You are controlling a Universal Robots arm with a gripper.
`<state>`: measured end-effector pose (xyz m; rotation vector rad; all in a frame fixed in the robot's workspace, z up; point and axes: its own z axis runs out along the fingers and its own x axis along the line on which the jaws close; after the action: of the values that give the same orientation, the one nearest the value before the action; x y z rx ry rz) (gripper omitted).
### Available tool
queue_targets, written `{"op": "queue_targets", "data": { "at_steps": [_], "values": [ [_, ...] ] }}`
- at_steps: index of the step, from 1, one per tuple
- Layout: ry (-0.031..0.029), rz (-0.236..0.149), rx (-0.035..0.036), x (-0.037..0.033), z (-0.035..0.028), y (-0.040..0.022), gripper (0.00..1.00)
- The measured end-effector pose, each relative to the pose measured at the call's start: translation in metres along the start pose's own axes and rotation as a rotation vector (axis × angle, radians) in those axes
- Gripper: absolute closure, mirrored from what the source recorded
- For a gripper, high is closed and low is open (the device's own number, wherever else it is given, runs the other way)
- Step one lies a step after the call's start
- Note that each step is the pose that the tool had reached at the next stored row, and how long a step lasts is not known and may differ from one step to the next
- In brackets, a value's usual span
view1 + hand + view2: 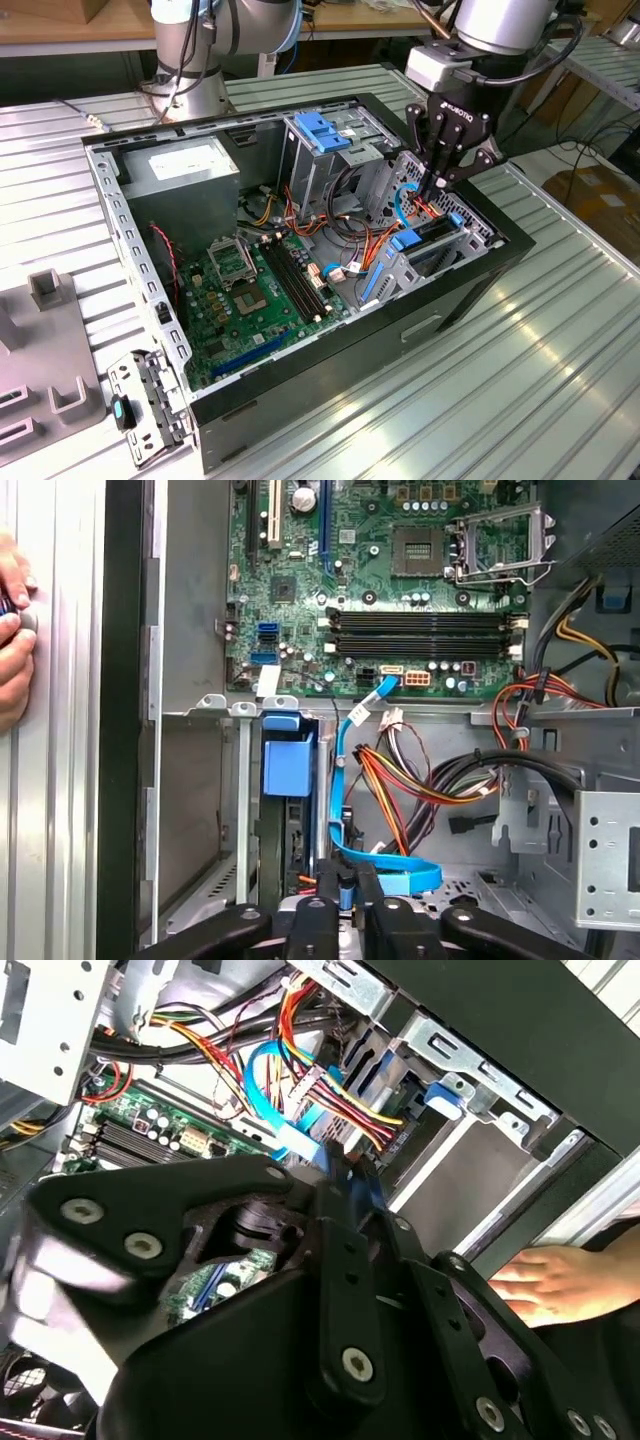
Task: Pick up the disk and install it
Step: 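Insert the second disk wire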
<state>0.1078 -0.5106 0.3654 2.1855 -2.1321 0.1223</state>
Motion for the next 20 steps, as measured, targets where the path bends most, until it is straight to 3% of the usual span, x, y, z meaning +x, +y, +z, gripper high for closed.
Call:
{"op": "queue_targets", "data": {
  "at_steps": [4, 9, 12, 16, 18, 20],
  "values": [
    [0.0017, 0.000, 0.0000, 0.0006, 0.0011, 0.0000, 0.84],
    [0.0011, 0.000, 0.0000, 0.0087, 0.0027, 0.0003, 0.84],
    [-0.0180, 0.000, 0.0005, 0.0134, 0.0047, 0.0008, 0.84],
    [-0.0487, -0.001, 0.0014, 0.0206, 0.0073, 0.0034, 0.84],
    [-0.0613, -0.002, 0.0019, 0.0243, 0.0088, 0.0047, 0.84],
    [-0.0781, -0.002, 0.0024, 0.0294, 0.0108, 0.0055, 0.84]
  ]
}}
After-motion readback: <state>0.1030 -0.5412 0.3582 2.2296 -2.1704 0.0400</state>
